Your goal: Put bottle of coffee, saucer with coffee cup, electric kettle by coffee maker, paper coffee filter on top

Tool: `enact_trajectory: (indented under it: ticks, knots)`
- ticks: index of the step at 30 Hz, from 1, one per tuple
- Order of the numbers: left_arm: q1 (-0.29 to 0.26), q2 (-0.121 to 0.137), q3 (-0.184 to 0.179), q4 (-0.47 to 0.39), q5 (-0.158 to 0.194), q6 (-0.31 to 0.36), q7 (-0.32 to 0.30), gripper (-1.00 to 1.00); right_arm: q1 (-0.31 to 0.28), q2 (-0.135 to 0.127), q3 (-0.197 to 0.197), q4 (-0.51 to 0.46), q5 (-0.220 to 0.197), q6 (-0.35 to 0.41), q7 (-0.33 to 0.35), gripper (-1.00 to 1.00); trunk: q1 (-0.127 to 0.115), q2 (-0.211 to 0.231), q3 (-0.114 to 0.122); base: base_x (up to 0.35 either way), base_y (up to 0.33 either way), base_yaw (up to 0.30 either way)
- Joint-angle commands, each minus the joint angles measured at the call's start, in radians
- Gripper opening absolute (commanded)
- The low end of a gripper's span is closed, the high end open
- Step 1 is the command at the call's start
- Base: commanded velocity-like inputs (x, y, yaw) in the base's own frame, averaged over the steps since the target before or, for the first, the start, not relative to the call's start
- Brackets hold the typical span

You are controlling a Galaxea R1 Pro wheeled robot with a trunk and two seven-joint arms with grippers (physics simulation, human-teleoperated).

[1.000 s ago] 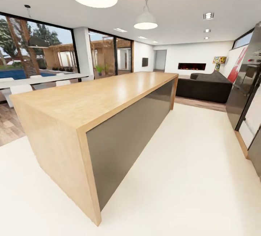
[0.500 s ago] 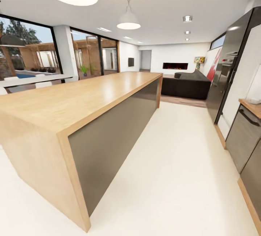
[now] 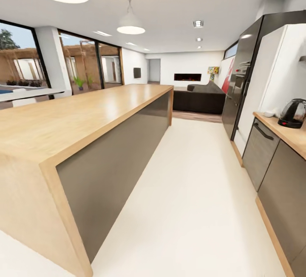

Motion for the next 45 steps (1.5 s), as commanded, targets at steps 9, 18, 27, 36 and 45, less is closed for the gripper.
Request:
enact_trajectory:
  ticks: [9,18,27,36,45]
  knots:
    - [0.001,0.0,0.001,-0.001,-0.001,-0.001,0.0,1.0,0.0,0.0,-0.001,0.0,-0.001,0.0,0.0,1.0,0.0,0.0,-0.001,0.0,0.0,-0.257]
    - [0.001,0.0,0.001,-0.001,-0.001,-0.001,0.0,1.0,0.0,0.0,-0.001,0.0,-0.001,0.0,0.0,1.0,0.0,0.0,-0.001,0.0,0.0,-0.257]
    - [0.001,0.0,0.001,-0.001,-0.001,-0.001,0.0,1.0,-0.001,0.0,-0.001,0.0,-0.001,0.0,-0.001,1.0,0.0,0.0,-0.001,0.0,0.0,-0.257]
    - [0.001,0.0,0.002,-0.001,-0.001,-0.001,0.0,1.0,0.0,0.0,-0.001,0.0,-0.001,0.0,-0.001,1.0,0.0,0.0,-0.001,0.0,0.0,-0.257]
    - [0.001,0.0,0.002,-0.001,-0.001,-0.001,0.0,1.0,-0.001,0.0,-0.001,0.0,-0.001,0.0,-0.001,1.0,0.0,0.0,-0.001,0.0,0.0,-0.257]
